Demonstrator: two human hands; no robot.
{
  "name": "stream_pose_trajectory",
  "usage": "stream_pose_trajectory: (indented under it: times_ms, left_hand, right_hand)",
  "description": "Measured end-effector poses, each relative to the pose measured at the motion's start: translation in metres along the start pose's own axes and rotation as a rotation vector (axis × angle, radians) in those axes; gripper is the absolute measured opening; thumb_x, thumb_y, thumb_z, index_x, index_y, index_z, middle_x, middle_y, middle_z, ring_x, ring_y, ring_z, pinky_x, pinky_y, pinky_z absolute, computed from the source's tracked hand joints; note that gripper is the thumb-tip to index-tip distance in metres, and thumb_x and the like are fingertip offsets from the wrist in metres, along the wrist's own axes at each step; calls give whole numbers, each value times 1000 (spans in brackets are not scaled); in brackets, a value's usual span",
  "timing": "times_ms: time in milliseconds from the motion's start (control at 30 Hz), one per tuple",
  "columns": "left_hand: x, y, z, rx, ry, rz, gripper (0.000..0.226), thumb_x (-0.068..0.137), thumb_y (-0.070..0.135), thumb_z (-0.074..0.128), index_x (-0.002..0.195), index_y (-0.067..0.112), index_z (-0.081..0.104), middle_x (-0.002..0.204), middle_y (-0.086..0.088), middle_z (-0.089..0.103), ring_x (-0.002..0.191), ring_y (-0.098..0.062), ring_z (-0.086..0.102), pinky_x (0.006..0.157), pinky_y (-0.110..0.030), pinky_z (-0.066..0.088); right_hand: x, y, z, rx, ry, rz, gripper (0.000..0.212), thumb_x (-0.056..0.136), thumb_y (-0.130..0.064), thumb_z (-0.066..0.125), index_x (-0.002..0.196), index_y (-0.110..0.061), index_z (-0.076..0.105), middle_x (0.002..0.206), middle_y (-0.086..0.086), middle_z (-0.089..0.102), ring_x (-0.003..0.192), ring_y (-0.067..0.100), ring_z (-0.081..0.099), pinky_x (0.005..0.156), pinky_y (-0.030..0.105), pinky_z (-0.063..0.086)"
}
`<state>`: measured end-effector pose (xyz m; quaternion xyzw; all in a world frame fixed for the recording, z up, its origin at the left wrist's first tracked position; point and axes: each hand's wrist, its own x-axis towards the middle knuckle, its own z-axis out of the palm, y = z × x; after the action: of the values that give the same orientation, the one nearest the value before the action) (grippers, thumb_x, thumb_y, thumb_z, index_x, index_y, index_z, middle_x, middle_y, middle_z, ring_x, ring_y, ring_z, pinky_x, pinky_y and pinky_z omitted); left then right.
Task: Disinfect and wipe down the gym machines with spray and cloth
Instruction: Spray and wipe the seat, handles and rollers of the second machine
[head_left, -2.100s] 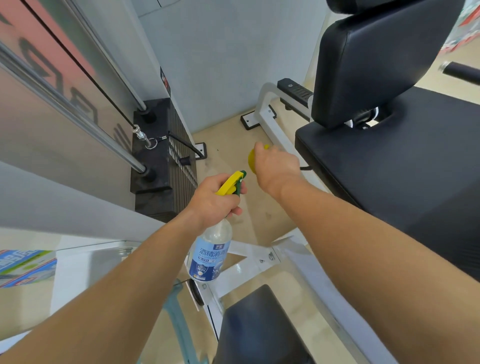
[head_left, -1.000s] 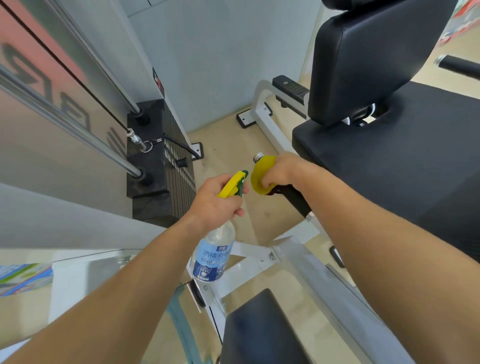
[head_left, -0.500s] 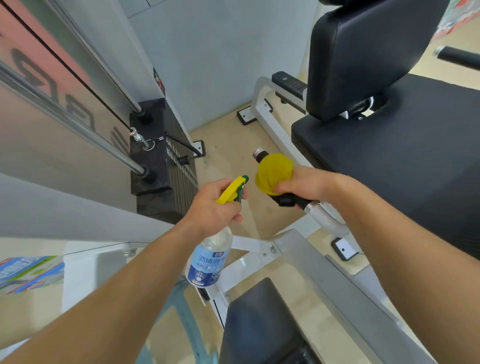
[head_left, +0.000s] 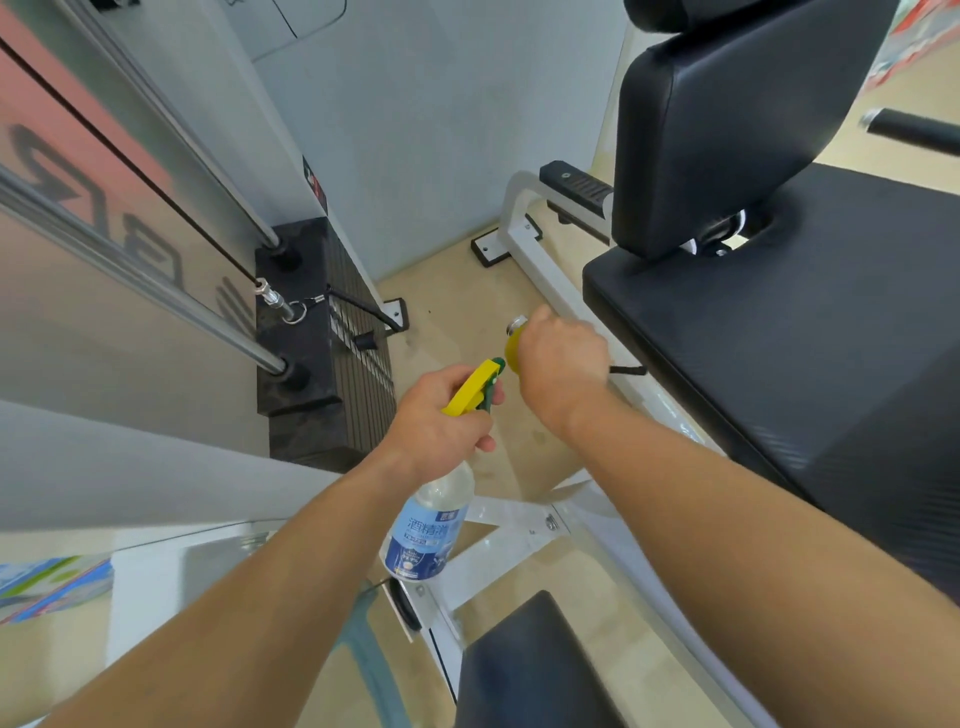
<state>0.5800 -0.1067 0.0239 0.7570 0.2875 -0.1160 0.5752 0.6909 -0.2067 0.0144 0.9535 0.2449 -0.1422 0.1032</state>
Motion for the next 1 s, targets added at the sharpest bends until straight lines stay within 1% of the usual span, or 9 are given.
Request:
stream_pose_trajectory:
  times_ms: [133,233,333,433,600,700,800,900,1000]
  left_hand:
    - [4,2,-1,4,33,-8,33,86,-13,53,108,5,70,115,-17,70,61,-21,68,63,-28,53]
    - [-2,7,-3,16,44,9,33,87,-14,53,109,4,70,116,-19,69,62,-22,67,57,-21,52]
    - [-10,12,-3,2,41,20,32,87,-13,54,108,5,69,115,-21,68,57,-17,67,59,-24,52]
    - [-20,19,-3,-8,28,19,31,87,-13,53,108,4,69,116,-23,68,56,-15,67,61,-29,51]
    - [-34,29,-5,22,-10,44,31,87,-11,55,107,8,69,116,-22,68,62,-19,70,68,-34,53]
    - [-43,37,-10,41,-16,63,33,85,-12,55,107,9,70,116,-19,68,64,-19,70,66,-28,55]
    - [-53,47,-17,58,-18,95,34,84,-11,55,106,11,70,117,-20,67,64,-20,71,70,-33,57]
    - [-65,60,-26,71,-10,126,32,85,-10,56,105,10,70,117,-22,66,64,-19,72,75,-40,58]
    - [-79,71,-34,67,2,153,29,81,-1,59,104,14,70,117,-19,69,65,-19,72,78,-46,59]
  right_hand:
    - [38,-9,-3,233,-86,19,29,89,-9,61,116,-10,52,109,10,66,98,29,66,65,34,43]
    - [49,11,-10,615,-377,-49,4,88,-13,61,90,-11,64,87,10,67,69,23,62,62,31,48]
    - [33,40,0,1026,-642,136,20,89,-27,64,92,-7,63,74,9,65,58,20,59,73,34,59]
    - [11,60,9,1133,-732,247,27,86,-31,68,97,-7,62,73,11,64,58,19,60,82,43,61]
    - [-22,68,-8,798,-591,39,18,97,-22,54,82,-12,57,59,-1,59,47,10,52,53,22,45]
    - [-41,65,-11,461,-456,6,17,95,-19,51,79,-18,55,70,-4,55,69,18,58,64,25,46]
    - [-65,60,-10,188,-351,117,11,92,-16,52,102,-14,49,81,-2,56,82,25,59,81,37,53]
    - [-91,62,-3,60,-157,22,37,92,-12,51,127,-6,38,110,5,62,95,29,65,67,38,44]
    - [-106,72,-9,37,-139,-22,40,94,-10,52,131,-6,38,121,8,58,103,29,64,66,37,42]
